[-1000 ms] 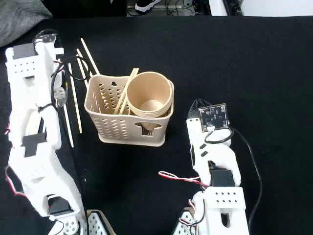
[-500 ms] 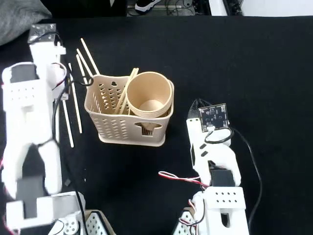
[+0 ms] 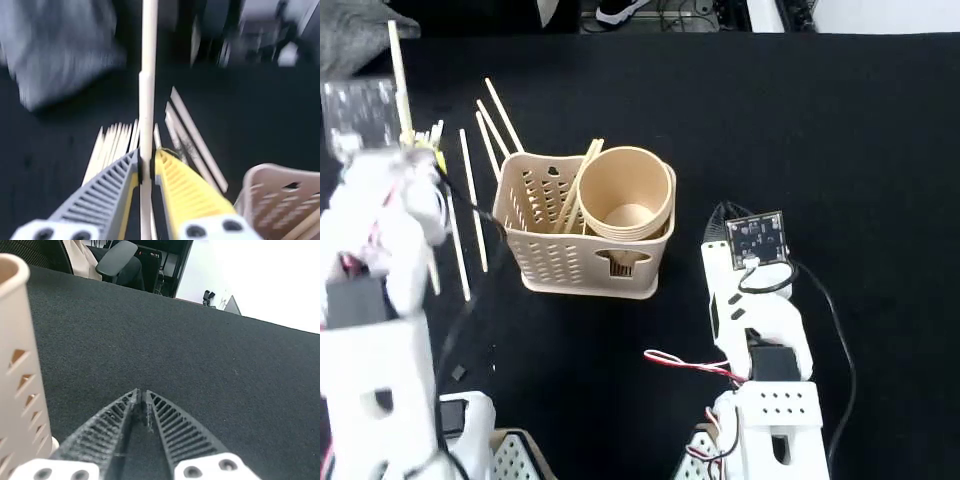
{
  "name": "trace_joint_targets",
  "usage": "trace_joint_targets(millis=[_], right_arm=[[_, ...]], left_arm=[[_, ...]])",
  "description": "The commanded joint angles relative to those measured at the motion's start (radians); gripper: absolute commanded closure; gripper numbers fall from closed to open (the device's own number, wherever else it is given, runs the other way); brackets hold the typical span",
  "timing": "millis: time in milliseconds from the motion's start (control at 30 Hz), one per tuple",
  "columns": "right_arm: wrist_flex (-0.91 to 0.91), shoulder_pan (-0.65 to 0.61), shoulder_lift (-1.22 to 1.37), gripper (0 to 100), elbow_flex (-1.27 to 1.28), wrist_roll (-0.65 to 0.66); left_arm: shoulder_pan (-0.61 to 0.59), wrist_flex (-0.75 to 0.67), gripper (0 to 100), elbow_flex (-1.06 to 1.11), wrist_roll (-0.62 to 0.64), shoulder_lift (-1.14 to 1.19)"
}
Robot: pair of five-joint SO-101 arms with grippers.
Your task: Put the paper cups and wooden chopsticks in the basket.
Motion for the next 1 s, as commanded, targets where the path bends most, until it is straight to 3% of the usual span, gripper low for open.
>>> trace_joint_targets(millis=[0, 433, 533, 733, 967], right_arm=[[-0.002, 0.012, -0.001, 98.7, -0.004, 0.002], [-0.002, 0.012, -0.001, 98.7, -0.004, 0.002], [-0.002, 0.012, -0.001, 98.7, -0.004, 0.002], [-0.002, 0.011, -0.001, 98.7, -0.004, 0.002], [-0.003, 0.008, -0.001, 98.7, -0.002, 0.002]], left_arm=[[0.081, -0.158, 97, 0.162, -0.002, -0.272], [0.245, -0.342, 97, 0.231, 0.000, -0.585], [0.262, -0.339, 97, 0.170, 0.034, -0.597], [0.263, -0.282, 97, -0.002, 0.245, -0.595], [0.265, -0.175, 97, -0.036, 0.295, -0.595]])
